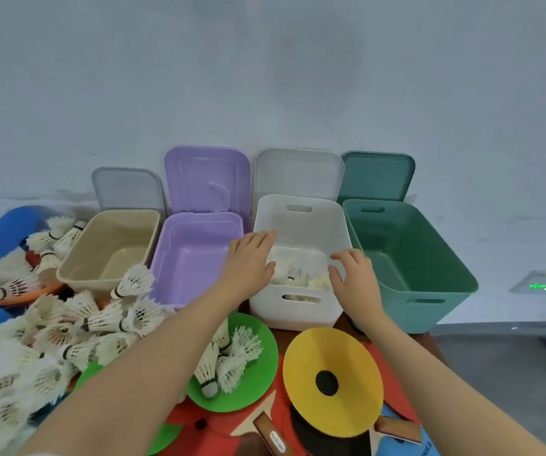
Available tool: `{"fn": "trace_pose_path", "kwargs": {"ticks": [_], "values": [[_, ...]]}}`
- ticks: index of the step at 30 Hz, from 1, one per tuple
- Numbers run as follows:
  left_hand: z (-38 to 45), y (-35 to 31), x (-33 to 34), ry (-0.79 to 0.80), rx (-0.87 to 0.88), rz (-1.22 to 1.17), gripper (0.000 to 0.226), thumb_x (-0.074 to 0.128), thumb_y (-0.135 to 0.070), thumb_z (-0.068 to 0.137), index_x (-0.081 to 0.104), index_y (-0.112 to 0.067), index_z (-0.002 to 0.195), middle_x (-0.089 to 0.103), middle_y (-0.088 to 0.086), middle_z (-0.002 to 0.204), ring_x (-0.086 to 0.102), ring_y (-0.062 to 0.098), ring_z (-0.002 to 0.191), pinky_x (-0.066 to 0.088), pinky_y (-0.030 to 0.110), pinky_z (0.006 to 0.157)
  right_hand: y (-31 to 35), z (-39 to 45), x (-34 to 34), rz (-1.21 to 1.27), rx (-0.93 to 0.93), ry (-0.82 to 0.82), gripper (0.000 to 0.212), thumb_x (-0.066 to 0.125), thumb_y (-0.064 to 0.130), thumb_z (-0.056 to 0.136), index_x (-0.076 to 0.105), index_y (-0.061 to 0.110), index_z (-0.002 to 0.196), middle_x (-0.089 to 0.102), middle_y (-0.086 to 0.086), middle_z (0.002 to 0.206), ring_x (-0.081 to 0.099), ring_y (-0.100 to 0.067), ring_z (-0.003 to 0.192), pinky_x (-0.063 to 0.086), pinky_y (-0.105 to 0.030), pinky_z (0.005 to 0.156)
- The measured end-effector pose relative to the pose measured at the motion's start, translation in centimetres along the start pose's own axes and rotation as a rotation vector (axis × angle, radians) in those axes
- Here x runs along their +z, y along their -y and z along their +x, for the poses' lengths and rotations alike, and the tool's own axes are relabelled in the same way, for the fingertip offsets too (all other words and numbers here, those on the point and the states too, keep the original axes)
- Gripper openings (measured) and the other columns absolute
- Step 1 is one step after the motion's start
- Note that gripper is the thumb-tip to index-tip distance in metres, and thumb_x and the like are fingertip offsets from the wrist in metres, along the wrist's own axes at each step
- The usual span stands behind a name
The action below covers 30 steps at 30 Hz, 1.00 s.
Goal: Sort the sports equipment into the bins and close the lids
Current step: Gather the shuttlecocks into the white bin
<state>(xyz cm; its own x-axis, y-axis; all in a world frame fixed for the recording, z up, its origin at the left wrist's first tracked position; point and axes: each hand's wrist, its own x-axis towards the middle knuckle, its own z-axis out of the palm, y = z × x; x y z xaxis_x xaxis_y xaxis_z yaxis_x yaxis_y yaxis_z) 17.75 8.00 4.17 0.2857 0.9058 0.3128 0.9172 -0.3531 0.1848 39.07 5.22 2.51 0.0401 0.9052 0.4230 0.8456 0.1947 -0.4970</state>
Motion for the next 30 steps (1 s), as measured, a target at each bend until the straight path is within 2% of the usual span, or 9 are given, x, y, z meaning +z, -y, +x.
{"fn": "trace_pose_path", "kwargs": {"ticks": [5, 10, 12, 15, 18, 22, 24, 27, 30], "values": [[-3.0, 2.1, -1.0, -0.05, 0.048, -0.073, 0.056, 0.044, -0.03, 0.083, 0.044, -0.014, 0.136, 0.05, 0.004, 0.135, 0.042, 0.026, 0.125, 0.028, 0.037, 0.098, 1.6, -2.3, 1.0, 0.127, -0.107, -0.013, 0.017, 0.055, 0.012, 0.091, 0.063, 0.011, 0.106, 0.059, -0.001, 0.106, 0.052, -0.013, 0.099, 0.039, -0.021, 0.084], [-7.3, 4.3, -1.5, -0.092, -0.022, -0.128, 0.053, 0.04, -0.035, 0.082, 0.054, -0.012, 0.127, 0.058, 0.006, 0.122, 0.048, 0.029, 0.115, 0.031, 0.037, 0.089, 4.5, -4.3, 2.6, 0.229, -0.176, 0.058, 0.012, 0.058, 0.015, 0.09, 0.063, 0.014, 0.1, 0.06, 0.004, 0.094, 0.055, -0.008, 0.084, 0.047, -0.023, 0.071], [-9.3, 5.3, -1.2, -0.067, -0.027, -0.125, 0.055, 0.035, -0.04, 0.082, 0.055, -0.013, 0.125, 0.058, 0.005, 0.12, 0.048, 0.027, 0.114, 0.032, 0.038, 0.089, 5.7, -5.4, 3.5, 0.248, -0.19, 0.115, 0.012, 0.059, 0.016, 0.089, 0.064, 0.013, 0.1, 0.061, 0.003, 0.09, 0.055, -0.008, 0.08, 0.046, -0.025, 0.07], [-12.3, 6.7, -0.5, 0.063, -0.049, -0.089, 0.04, 0.045, -0.034, 0.09, 0.052, -0.018, 0.127, 0.054, -0.002, 0.123, 0.041, 0.02, 0.119, 0.025, 0.034, 0.094, 6.5, -7.4, 5.8, 0.149, -0.228, 0.31, 0.021, 0.062, 0.022, 0.087, 0.063, 0.012, 0.106, 0.062, 0.0, 0.095, 0.057, -0.015, 0.09, 0.046, -0.03, 0.078], [-14.8, 7.8, 0.3, 0.151, -0.085, -0.058, 0.038, 0.049, -0.034, 0.092, 0.05, -0.022, 0.128, 0.051, -0.007, 0.125, 0.038, 0.017, 0.121, 0.023, 0.034, 0.095, 6.6, -9.6, 8.8, 0.08, -0.14, 0.477, 0.037, 0.061, 0.031, 0.087, 0.058, 0.015, 0.12, 0.059, -0.002, 0.113, 0.053, -0.02, 0.107, 0.04, -0.032, 0.091], [-16.5, 8.3, 1.4, 0.291, -0.15, -0.027, 0.048, 0.045, -0.041, 0.092, 0.04, -0.024, 0.137, 0.042, -0.01, 0.139, 0.026, 0.014, 0.133, 0.018, 0.038, 0.102, 7.0, -11.0, 11.2, -0.025, 0.001, 0.505, 0.043, 0.055, 0.04, 0.089, 0.05, 0.024, 0.129, 0.05, 0.002, 0.128, 0.041, -0.021, 0.12, 0.026, -0.031, 0.096], [-16.6, 8.0, 1.7, 0.32, -0.181, -0.044, 0.051, 0.044, -0.043, 0.092, 0.037, -0.026, 0.139, 0.038, -0.01, 0.143, 0.02, 0.015, 0.136, 0.016, 0.039, 0.105, 7.2, -11.2, 11.7, -0.042, 0.045, 0.472, 0.042, 0.056, 0.04, 0.089, 0.051, 0.025, 0.128, 0.048, 0.003, 0.128, 0.038, -0.021, 0.121, 0.023, -0.031, 0.096], [-16.3, 7.5, 2.3, 0.331, -0.198, -0.057, 0.045, 0.046, -0.044, 0.092, 0.043, -0.028, 0.134, 0.041, -0.009, 0.141, 0.019, 0.017, 0.137, 0.013, 0.04, 0.105, 7.4, -11.1, 12.4, -0.054, 0.097, 0.472, 0.039, 0.057, 0.04, 0.088, 0.054, 0.027, 0.124, 0.05, 0.005, 0.124, 0.039, -0.019, 0.12, 0.02, -0.032, 0.096], [-16.2, 7.4, 3.1, 0.301, -0.197, -0.102, 0.036, 0.049, -0.038, 0.092, 0.052, -0.033, 0.127, 0.047, -0.013, 0.136, 0.018, 0.015, 0.137, 0.007, 0.036, 0.102, 8.3, -10.9, 13.1, -0.014, 0.112, 0.417, 0.016, 0.056, 0.028, 0.089, 0.063, 0.027, 0.104, 0.06, 0.011, 0.106, 0.048, -0.015, 0.108, 0.016, -0.028, 0.08]]}}
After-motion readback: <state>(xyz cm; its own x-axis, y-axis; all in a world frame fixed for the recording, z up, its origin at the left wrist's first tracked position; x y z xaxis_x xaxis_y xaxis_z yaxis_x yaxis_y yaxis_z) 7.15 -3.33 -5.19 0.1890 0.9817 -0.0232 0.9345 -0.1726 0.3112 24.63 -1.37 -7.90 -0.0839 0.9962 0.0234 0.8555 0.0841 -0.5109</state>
